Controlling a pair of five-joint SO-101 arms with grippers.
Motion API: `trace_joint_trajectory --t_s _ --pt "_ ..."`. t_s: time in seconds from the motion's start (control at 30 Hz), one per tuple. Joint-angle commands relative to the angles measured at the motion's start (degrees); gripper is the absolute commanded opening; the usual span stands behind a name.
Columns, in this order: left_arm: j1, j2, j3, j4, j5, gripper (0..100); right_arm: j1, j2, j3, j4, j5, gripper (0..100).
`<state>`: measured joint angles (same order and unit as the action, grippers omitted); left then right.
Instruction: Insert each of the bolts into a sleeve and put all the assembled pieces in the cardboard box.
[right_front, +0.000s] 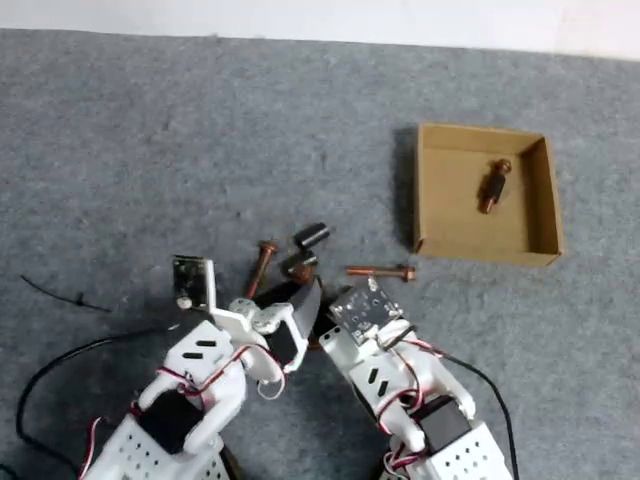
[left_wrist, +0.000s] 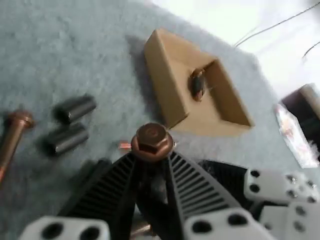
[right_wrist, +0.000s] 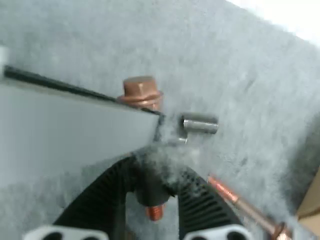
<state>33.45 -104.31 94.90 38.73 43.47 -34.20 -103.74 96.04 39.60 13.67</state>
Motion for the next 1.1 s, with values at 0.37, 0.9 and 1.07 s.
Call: trace_joint_trajectory --t_s 0.37,0.9,1.07 --pt "-0.22 0.13 -0.31 1.32 -0.88 13 1.63 -0.75 7.6 -1.8 -0.35 1.0" --pt "-20.0 0.04 -5.14 1.05 8.97 59 1.98 -0.75 7.6 -1.8 -0.35 1.0" --pt "-29.58 0.04 -5.93 -0.26 10.46 59 2.15 -0.92 7.6 -1.8 -0.35 1.0"
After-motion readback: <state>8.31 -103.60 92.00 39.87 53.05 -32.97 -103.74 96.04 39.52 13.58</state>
